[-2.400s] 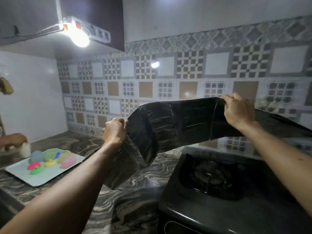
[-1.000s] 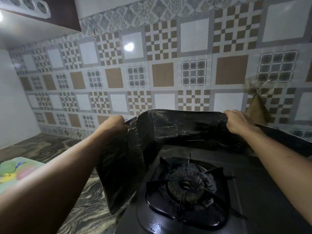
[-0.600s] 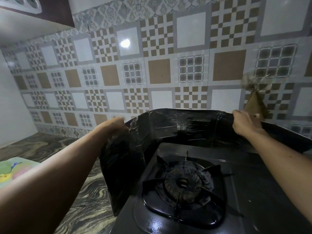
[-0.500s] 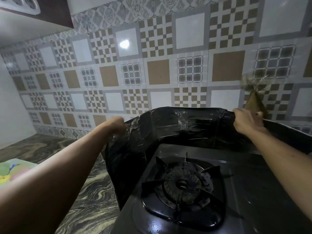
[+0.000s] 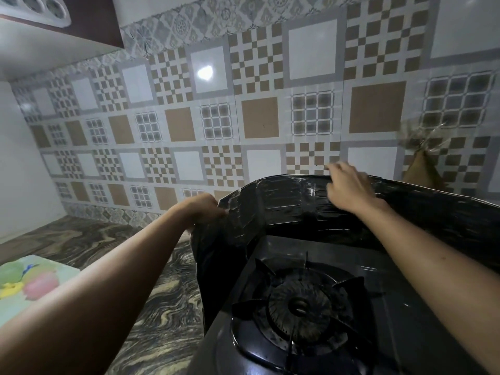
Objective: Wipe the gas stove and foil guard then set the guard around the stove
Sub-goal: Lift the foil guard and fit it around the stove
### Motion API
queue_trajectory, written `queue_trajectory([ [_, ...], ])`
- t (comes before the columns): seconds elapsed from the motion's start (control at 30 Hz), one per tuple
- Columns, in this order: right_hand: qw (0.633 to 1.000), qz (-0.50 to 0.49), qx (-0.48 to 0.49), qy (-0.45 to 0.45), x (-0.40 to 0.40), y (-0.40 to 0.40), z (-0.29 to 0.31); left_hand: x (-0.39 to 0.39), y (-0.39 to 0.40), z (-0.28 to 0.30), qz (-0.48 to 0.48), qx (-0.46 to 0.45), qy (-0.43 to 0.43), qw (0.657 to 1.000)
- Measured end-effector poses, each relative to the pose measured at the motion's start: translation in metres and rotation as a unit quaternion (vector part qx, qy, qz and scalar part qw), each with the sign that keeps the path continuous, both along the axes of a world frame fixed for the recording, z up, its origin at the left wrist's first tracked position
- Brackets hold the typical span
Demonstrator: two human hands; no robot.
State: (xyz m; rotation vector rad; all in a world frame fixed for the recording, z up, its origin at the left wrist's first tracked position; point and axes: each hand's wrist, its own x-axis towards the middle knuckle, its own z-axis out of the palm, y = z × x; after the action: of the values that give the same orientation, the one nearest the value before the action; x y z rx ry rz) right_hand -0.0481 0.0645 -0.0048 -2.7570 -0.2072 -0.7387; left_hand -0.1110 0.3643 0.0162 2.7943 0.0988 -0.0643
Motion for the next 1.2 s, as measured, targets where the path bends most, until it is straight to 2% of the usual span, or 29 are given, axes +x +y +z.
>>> queue_trajectory([
  [0.13, 0.967, 0.243, 0.049, 0.050, 0.006, 0.090, 0.002, -0.006, 0.003, -0.003, -0.005, -0.076, 0.003, 0.997],
  [0.23, 0.942, 0.318, 0.050, 0.095, 0.016, 0.135, 0.003, -0.009, 0.006, -0.007, -0.001, -0.129, -0.008, 0.992],
  [0.33, 0.938, 0.321, 0.047, 0.124, 0.031, 0.150, -0.004, -0.010, 0.006, -0.009, 0.002, -0.138, -0.026, 0.990],
  [0.43, 0.939, 0.317, 0.077, 0.112, 0.037, 0.150, -0.009, -0.011, 0.003, -0.009, 0.005, -0.124, -0.045, 0.991],
  [0.6, 0.927, 0.342, 0.052, 0.145, 0.044, 0.146, -0.001, -0.022, 0.007, -0.004, 0.025, -0.113, -0.018, 0.993],
  [0.8, 0.927, 0.332, 0.116, 0.131, 0.039, 0.152, -0.007, -0.036, 0.011, -0.004, 0.048, -0.082, -0.008, 0.995],
  [1.07, 0.929, 0.322, 0.136, 0.125, 0.043, 0.146, -0.001, -0.044, 0.003, 0.003, 0.067, -0.122, 0.013, 0.990],
  [1.2, 0.934, 0.321, 0.098, 0.123, 0.055, 0.134, -0.009, -0.042, 0.008, 0.001, 0.063, -0.146, 0.024, 0.987],
])
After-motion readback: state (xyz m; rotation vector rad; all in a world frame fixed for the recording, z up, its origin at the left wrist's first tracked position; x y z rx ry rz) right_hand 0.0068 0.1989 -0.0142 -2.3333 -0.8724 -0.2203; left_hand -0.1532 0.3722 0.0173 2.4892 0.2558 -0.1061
